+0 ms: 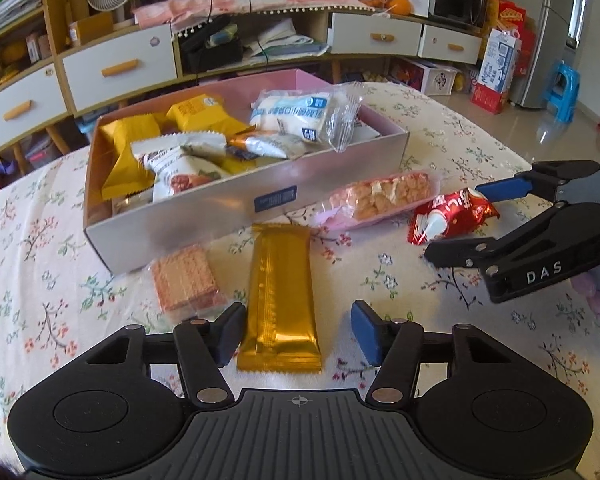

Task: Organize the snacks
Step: 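Grasp the gold-wrapped bar with the left tool while the right tool grasps the red candy bag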

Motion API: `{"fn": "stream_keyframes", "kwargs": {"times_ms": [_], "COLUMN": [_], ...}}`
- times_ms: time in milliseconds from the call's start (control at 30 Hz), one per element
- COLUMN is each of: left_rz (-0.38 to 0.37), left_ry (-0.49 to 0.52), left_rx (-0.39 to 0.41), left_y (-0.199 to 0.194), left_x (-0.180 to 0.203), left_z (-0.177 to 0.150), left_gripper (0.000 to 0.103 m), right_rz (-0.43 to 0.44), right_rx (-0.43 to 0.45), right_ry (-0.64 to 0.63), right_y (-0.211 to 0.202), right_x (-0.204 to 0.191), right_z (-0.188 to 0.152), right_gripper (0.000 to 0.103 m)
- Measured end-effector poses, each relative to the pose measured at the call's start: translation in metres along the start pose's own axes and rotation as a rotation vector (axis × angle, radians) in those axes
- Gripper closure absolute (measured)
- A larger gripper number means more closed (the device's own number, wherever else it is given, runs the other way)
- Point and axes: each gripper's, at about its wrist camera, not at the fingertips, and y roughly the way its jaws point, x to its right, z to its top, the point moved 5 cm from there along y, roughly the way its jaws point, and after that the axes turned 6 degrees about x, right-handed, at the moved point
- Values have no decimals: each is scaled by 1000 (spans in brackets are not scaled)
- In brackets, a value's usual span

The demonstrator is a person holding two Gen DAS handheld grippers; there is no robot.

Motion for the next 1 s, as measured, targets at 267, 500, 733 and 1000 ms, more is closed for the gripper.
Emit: {"fn": "stream_keyframes", "kwargs": {"times_ms": [267, 500, 733, 1000], "left_rz": [38, 56, 70, 88], "left_ry": [24, 21, 18, 7], "left_rx": [31, 33, 24, 16], "left_y": [5, 8, 8, 10], "left_x": [4, 8, 10, 11], "left_z": [6, 10, 11, 13], "left_gripper": [54, 64, 67, 65], "right_rz": [19, 26, 41, 46], "right_rx": [34, 42, 40, 39], "right_ry": [-3, -5, -24, -31], "right_y": [1, 1, -1, -3], "right_x": [-3, -3, -7, -10], "right_z": [4, 6, 8, 8], "right_gripper": [9, 21, 35, 43]}}
